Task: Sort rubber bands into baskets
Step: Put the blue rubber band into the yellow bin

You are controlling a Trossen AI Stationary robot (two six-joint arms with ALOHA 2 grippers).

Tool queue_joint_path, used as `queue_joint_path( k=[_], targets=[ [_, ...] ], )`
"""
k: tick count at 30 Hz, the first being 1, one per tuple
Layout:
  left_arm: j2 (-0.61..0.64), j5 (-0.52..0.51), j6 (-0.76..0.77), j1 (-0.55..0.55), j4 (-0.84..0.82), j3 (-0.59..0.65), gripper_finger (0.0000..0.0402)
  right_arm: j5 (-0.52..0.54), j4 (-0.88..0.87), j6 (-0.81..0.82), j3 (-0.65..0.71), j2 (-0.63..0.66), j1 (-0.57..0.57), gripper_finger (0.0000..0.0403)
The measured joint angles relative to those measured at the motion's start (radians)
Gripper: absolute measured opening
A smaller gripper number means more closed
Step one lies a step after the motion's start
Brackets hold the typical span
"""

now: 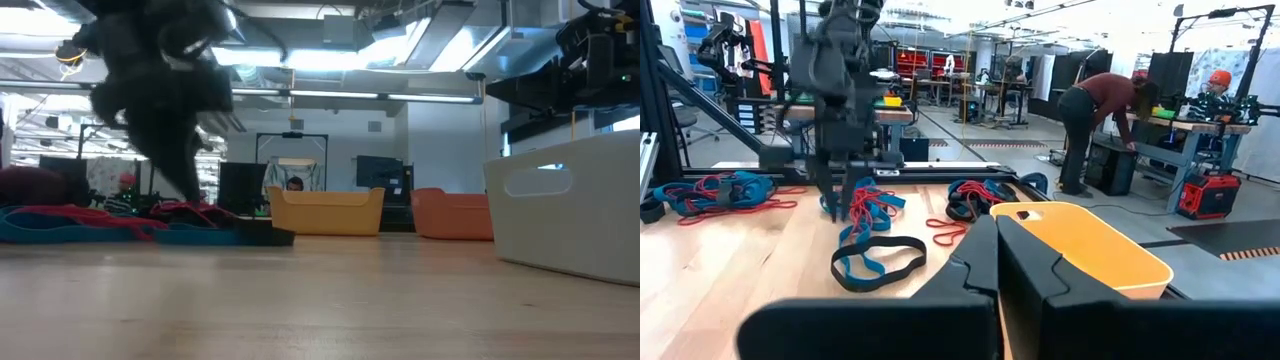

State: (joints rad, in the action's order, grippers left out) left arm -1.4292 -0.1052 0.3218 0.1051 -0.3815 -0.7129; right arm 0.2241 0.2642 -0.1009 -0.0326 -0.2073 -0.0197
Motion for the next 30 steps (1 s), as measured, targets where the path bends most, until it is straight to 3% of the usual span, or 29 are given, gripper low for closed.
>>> queue_joint_path(
  k=[6, 12, 16, 23, 30],
  targets=[
    [-0.062, -0.001, -0.011, -0.001, 0.042, 0.005, 0.0115, 0.0, 0.001, 0.0, 0.0, 0.0, 0.0, 0.0005],
    [-0.136, -0.002, -0.032, -0.001, 0.087, 0.007, 0.0125, 0.0, 0.001, 0.0, 0.0, 0.0, 0.0, 0.0005],
    [-0.165, -0.004, -0.034, -0.002, 0.098, 0.006, 0.0101, 0.0, 0.0, 0.0, 0.0, 0.0, 0.0, 0.0005],
    [-0.162, -0.002, -0.052, -0.002, 0.163, 0.007, 0.001, 0.0, -0.002, 0.003, 0.0, 0.0, 0.0, 0.0005],
    [-0.141, 0.026, -0.049, -0.002, 0.192, 0.007, 0.0005, 0.0, -0.005, 0.003, 0.0, 0.0, 0.0, 0.0005]
  ],
)
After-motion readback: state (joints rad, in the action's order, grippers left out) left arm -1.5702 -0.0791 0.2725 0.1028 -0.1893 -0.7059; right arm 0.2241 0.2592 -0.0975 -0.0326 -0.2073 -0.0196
